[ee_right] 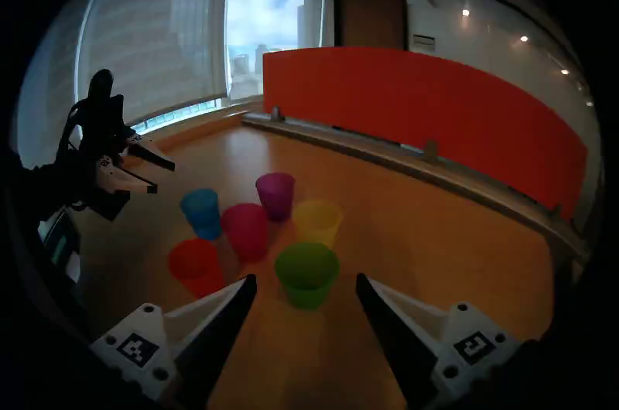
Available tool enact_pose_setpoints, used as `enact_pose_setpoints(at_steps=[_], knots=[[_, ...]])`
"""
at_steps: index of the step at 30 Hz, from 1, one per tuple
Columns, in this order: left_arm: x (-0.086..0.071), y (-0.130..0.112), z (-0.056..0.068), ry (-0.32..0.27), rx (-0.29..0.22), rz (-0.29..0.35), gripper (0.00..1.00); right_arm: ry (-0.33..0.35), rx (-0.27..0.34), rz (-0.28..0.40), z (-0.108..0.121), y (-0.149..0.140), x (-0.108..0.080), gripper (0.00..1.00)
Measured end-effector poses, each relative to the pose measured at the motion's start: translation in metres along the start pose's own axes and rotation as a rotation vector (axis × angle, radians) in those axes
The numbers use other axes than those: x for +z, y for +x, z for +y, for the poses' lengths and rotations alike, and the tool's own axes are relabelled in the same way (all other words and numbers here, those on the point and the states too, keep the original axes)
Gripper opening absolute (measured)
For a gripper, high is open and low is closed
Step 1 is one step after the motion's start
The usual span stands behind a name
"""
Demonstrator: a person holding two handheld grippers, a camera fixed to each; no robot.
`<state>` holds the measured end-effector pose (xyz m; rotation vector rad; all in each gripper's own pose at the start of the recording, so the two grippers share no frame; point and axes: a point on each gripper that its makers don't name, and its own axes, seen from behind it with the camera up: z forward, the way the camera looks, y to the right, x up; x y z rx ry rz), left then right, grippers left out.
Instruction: Pour water
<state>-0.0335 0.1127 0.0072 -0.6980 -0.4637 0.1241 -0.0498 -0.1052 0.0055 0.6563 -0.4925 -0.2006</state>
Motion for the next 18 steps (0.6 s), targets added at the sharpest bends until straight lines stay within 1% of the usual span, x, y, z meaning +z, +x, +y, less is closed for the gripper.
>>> enact_pose_setpoints(at_steps=[6, 11, 18], knots=[[0.01, -0.015, 0.001, -0.015, 0.006, -0.05, 0.96, -0.003, 0.007, -0.023, 0.004, -0.012, 0.012, 0.99], [0.018, -0.023, -0.001, -0.019, 0.015, -0.076, 0.96, -0.001, 0.005, -0.035, 0.006, -0.019, 0.022, 0.99], [0.034, -0.038, -0.001, -0.033, 0.023, -0.126, 0.96, 0.008, 0.005, -0.066, 0.009, -0.032, 0.038, 1.0]])
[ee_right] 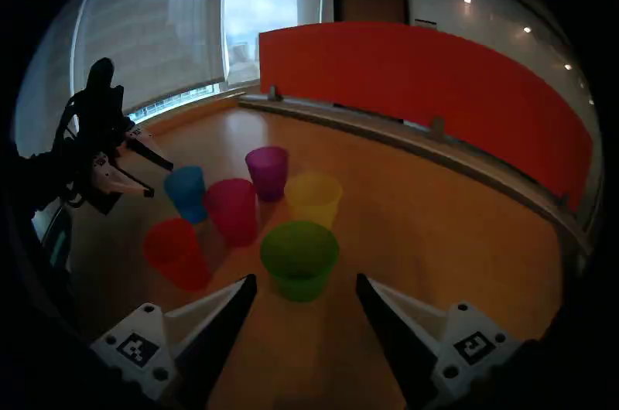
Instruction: Pour water
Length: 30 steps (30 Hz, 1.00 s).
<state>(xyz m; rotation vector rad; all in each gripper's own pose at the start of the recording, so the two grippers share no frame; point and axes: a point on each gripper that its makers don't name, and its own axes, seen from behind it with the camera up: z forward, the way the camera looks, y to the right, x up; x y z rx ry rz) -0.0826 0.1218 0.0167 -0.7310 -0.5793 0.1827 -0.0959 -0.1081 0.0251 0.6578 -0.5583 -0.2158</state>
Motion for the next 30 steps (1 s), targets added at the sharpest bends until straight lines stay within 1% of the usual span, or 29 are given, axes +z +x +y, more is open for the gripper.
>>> enact_pose_setpoints(at_steps=[9, 15, 18, 30], knots=[[0.022, -0.005, -0.002, -0.018, 0.007, -0.04, 0.96, 0.019, -0.014, -0.04, -0.002, -0.013, 0.023, 1.0], [0.035, -0.005, -0.006, -0.021, 0.003, -0.052, 0.96, 0.027, -0.018, -0.056, -0.003, -0.017, 0.037, 1.0], [0.04, -0.006, -0.006, -0.029, 0.003, -0.059, 0.96, 0.029, -0.024, -0.061, -0.003, -0.017, 0.043, 1.0], [0.058, 0.002, 0.001, -0.062, 0.013, -0.064, 0.96, 0.041, -0.034, -0.067, -0.003, -0.014, 0.062, 1.0]])
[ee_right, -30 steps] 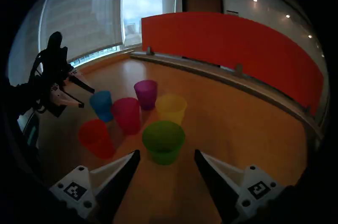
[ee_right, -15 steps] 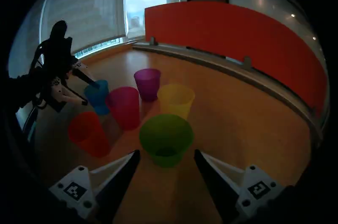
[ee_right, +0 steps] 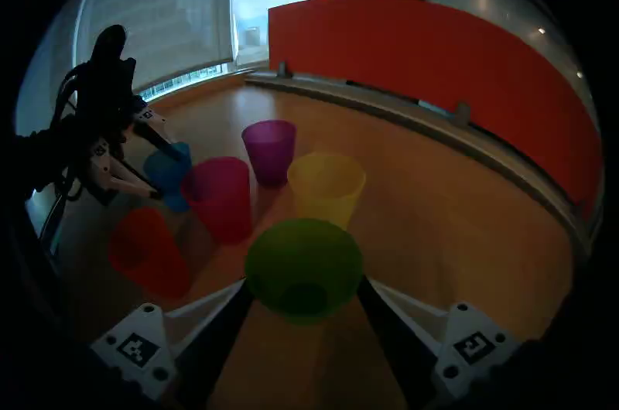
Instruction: Pour water
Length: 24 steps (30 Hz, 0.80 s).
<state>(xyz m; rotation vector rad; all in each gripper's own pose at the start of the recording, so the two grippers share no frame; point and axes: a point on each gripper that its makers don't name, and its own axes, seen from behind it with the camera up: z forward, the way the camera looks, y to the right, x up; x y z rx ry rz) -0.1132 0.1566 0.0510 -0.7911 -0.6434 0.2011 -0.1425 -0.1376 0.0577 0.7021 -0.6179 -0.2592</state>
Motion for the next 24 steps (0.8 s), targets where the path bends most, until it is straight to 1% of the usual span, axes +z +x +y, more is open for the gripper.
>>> enact_pose_setpoints(at_steps=[7, 11, 13, 20, 22, 24], knots=[[0.0057, 0.0018, -0.0002, -0.001, 0.001, -0.001, 0.96, 0.002, 0.006, 0.009, 0.0012, 0.0033, 0.0069, 1.0], [0.0077, 0.0012, -0.0001, -0.006, -0.007, -0.005, 0.88, 0.005, 0.011, 0.014, 0.0016, 0.0044, 0.0078, 1.0], [0.008, 0.0012, 0.0001, -0.008, -0.011, -0.005, 0.86, 0.005, 0.011, 0.015, 0.0016, 0.0046, 0.008, 1.0], [0.0069, 0.0003, 0.001, -0.013, -0.01, -0.004, 0.85, 0.004, 0.007, 0.013, 0.0018, 0.0038, 0.0091, 0.99], [0.0068, 0.0003, 0.0012, -0.013, -0.007, -0.004, 0.85, 0.004, 0.007, 0.013, 0.002, 0.0038, 0.01, 0.96], [0.0069, 0.0006, 0.0011, -0.013, -0.004, -0.003, 0.85, 0.004, 0.007, 0.013, 0.0022, 0.004, 0.011, 0.9]])
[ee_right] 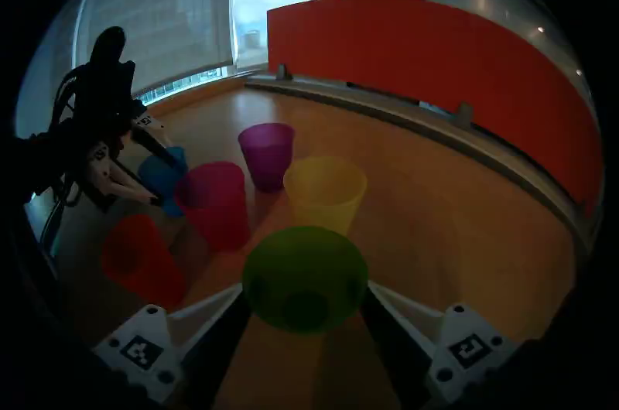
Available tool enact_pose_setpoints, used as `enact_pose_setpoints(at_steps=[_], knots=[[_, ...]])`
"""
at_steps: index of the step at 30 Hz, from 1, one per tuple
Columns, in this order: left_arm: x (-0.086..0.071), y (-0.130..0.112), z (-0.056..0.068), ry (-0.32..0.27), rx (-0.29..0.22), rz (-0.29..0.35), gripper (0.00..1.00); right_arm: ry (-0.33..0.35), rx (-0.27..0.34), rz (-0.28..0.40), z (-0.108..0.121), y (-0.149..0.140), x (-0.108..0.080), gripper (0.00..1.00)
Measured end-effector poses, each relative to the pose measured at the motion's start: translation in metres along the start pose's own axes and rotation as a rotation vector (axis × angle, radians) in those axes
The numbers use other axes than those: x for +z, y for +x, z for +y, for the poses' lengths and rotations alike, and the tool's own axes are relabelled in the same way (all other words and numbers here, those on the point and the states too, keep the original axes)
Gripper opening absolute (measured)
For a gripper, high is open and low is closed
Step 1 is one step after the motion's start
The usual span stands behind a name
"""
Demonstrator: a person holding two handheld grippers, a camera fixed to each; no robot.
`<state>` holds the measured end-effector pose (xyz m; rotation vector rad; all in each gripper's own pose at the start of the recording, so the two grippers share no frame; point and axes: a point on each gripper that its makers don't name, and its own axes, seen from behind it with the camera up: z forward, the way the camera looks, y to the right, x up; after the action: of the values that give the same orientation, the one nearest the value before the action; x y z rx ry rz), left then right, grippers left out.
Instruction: Pour water
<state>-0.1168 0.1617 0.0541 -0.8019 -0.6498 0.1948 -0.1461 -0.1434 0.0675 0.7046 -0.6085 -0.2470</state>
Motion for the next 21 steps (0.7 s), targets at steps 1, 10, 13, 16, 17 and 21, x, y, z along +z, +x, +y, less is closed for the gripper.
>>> enact_pose_setpoints(at_steps=[1, 10, 13, 16, 17, 21], knots=[[0.0, 0.0, 0.0, 0.0, 0.001, 0.001, 0.85, 0.001, -0.002, 0.0, 0.0, 0.0, 0.0, 0.89], [-0.011, 0.007, 0.002, 0.006, 0.003, 0.024, 0.85, 0.017, -0.018, 0.027, -0.009, 0.014, -0.011, 0.88], [-0.019, 0.015, 0.003, 0.013, 0.0, 0.048, 0.85, 0.017, -0.015, 0.039, -0.012, 0.021, -0.019, 0.88], [-0.029, 0.025, 0.005, 0.019, -0.004, 0.077, 0.85, 0.014, -0.013, 0.05, -0.016, 0.028, -0.03, 0.88], [-0.033, 0.029, 0.006, 0.021, -0.005, 0.087, 0.85, 0.013, -0.013, 0.053, -0.017, 0.03, -0.034, 0.88], [-0.052, 0.045, 0.012, 0.034, 0.001, 0.132, 0.85, 0.0, -0.028, 0.071, -0.022, 0.039, -0.052, 0.88]])
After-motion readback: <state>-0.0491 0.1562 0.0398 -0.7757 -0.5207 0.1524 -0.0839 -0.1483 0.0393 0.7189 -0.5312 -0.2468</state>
